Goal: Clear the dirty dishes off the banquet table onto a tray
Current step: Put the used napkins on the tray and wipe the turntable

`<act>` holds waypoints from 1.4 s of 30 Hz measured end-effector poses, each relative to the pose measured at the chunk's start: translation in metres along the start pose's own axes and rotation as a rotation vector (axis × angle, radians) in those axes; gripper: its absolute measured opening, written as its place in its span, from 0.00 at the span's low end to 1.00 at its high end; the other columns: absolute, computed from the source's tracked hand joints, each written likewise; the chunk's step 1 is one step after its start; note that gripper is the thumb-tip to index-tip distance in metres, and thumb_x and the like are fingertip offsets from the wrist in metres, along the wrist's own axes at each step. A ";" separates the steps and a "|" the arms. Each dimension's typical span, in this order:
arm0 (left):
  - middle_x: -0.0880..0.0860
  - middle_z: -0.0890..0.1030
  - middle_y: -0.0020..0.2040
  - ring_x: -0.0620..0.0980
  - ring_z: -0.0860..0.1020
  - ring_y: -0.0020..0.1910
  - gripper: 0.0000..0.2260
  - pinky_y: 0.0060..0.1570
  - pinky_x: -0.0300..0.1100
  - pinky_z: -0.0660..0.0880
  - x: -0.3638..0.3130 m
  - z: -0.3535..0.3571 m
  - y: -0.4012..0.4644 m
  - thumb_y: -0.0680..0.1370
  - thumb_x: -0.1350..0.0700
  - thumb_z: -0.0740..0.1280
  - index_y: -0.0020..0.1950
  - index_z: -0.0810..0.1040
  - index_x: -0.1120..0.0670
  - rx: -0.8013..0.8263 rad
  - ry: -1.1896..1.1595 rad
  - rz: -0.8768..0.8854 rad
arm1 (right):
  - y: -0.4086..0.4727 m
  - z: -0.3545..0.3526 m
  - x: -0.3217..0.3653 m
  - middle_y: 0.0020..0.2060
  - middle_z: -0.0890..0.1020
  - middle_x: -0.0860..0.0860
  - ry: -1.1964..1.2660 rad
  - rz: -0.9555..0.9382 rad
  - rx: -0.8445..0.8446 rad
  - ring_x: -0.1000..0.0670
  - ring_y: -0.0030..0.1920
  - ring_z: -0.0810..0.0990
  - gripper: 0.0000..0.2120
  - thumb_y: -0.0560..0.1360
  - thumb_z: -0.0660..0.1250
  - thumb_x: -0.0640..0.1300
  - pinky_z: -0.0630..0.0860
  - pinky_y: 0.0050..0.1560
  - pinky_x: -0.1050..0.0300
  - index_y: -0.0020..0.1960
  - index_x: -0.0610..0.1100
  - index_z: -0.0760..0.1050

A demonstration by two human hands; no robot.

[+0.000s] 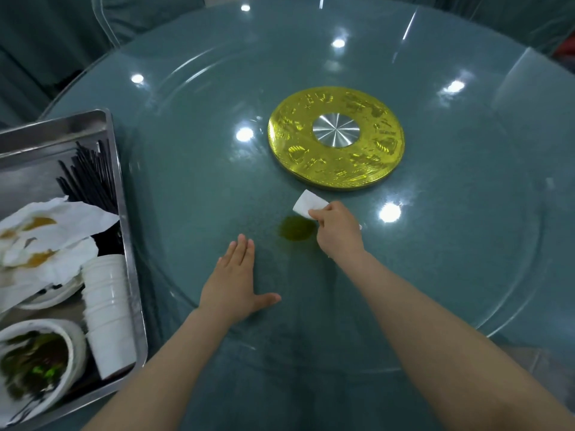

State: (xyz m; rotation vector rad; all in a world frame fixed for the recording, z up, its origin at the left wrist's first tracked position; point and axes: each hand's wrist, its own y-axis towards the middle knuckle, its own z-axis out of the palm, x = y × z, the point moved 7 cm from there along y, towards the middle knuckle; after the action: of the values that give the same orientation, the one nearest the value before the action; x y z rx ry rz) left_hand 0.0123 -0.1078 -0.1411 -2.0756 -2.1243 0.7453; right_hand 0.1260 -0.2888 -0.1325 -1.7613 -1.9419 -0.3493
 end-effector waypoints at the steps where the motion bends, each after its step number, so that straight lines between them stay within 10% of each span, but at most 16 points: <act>1: 0.52 0.36 0.77 0.50 0.39 0.77 0.52 0.74 0.45 0.43 -0.002 0.000 -0.001 0.69 0.32 0.65 0.77 0.36 0.55 0.003 0.003 0.008 | -0.006 0.002 0.000 0.54 0.74 0.47 -0.003 -0.017 0.017 0.45 0.55 0.74 0.18 0.77 0.59 0.36 0.66 0.50 0.60 0.63 0.47 0.77; 18: 0.48 0.50 0.79 0.48 0.55 0.76 0.36 0.73 0.43 0.56 -0.047 0.005 -0.019 0.77 0.43 0.63 0.78 0.50 0.53 0.058 -0.081 0.183 | -0.126 -0.021 -0.057 0.49 0.78 0.45 0.008 0.202 -0.003 0.43 0.50 0.77 0.14 0.78 0.60 0.39 0.73 0.50 0.55 0.58 0.49 0.81; 25: 0.54 0.38 0.78 0.53 0.40 0.77 0.53 0.73 0.52 0.44 -0.008 -0.013 0.005 0.68 0.35 0.69 0.77 0.40 0.57 0.000 0.065 0.071 | -0.137 -0.037 -0.080 0.49 0.84 0.42 0.290 0.588 -0.316 0.42 0.48 0.80 0.12 0.75 0.64 0.37 0.74 0.46 0.55 0.55 0.39 0.81; 42: 0.54 0.34 0.77 0.55 0.38 0.76 0.59 0.73 0.54 0.45 -0.009 0.005 0.009 0.64 0.30 0.67 0.76 0.34 0.57 0.029 0.104 0.003 | -0.036 -0.028 -0.059 0.58 0.81 0.46 0.163 0.381 -0.180 0.44 0.58 0.77 0.16 0.78 0.60 0.39 0.69 0.48 0.61 0.63 0.46 0.77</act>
State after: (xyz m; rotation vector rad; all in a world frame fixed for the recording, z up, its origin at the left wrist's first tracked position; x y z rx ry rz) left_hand 0.0195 -0.1179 -0.1470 -2.0562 -2.0440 0.6486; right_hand 0.0987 -0.3580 -0.1338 -2.0954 -1.4606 -0.5249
